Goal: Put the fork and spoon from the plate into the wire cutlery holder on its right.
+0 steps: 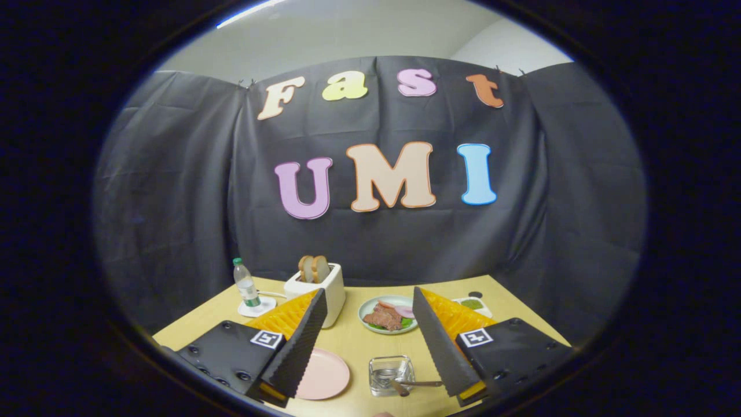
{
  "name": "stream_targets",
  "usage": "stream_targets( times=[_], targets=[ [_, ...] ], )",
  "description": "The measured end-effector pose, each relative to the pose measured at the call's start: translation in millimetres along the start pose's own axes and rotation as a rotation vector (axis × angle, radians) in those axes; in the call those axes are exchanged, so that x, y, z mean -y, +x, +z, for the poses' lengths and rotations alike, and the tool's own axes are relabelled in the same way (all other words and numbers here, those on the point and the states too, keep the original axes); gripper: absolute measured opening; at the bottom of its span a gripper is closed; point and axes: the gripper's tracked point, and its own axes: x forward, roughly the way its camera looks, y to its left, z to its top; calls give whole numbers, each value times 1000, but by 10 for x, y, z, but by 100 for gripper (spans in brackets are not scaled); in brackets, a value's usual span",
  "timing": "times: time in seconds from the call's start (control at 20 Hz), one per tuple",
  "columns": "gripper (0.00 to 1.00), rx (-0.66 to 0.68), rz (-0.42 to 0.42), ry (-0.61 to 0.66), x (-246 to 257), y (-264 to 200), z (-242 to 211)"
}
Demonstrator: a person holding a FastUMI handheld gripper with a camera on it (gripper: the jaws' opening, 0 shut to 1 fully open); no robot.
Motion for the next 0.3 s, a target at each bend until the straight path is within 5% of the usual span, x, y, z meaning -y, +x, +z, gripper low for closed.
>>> stream_targets(
  times=[0.3],
  targets=[
    [94,3,22,-10,-83,-5,-26]
  ],
)
